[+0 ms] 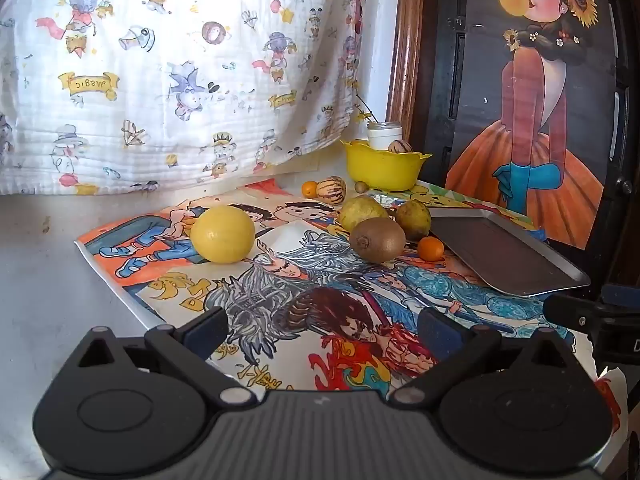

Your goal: Organize fruits

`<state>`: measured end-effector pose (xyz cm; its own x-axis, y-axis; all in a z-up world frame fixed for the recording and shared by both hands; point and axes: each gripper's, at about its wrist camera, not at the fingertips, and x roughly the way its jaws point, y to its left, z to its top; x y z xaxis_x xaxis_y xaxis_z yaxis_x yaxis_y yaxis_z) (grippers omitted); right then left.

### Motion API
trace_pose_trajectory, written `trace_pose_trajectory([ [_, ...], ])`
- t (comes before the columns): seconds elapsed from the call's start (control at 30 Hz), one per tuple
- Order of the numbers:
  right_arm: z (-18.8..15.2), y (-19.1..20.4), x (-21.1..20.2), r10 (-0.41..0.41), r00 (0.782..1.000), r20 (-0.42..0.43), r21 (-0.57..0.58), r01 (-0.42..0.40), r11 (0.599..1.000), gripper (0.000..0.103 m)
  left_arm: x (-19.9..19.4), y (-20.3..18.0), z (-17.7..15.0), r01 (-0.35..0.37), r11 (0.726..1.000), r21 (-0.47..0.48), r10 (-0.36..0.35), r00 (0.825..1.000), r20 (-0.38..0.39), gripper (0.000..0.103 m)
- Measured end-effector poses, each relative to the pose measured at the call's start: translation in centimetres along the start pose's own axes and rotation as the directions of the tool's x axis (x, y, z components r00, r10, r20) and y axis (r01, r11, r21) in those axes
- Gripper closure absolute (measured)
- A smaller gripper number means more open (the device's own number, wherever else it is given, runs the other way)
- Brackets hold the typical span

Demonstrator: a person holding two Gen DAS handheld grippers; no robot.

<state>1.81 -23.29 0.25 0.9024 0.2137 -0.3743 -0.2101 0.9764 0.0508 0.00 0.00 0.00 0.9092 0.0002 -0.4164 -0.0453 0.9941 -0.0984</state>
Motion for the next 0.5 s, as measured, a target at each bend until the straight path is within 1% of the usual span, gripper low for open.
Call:
trace_pose_trajectory([
  [0.5,-0.04,0.05,0.05,0.001,1.000,-0.003,-0.002,-0.001,1.000,0.000,-0.02,0.00,0.00,0.001,1.000,-0.001,-0.001,1.000,0.000,0.000],
])
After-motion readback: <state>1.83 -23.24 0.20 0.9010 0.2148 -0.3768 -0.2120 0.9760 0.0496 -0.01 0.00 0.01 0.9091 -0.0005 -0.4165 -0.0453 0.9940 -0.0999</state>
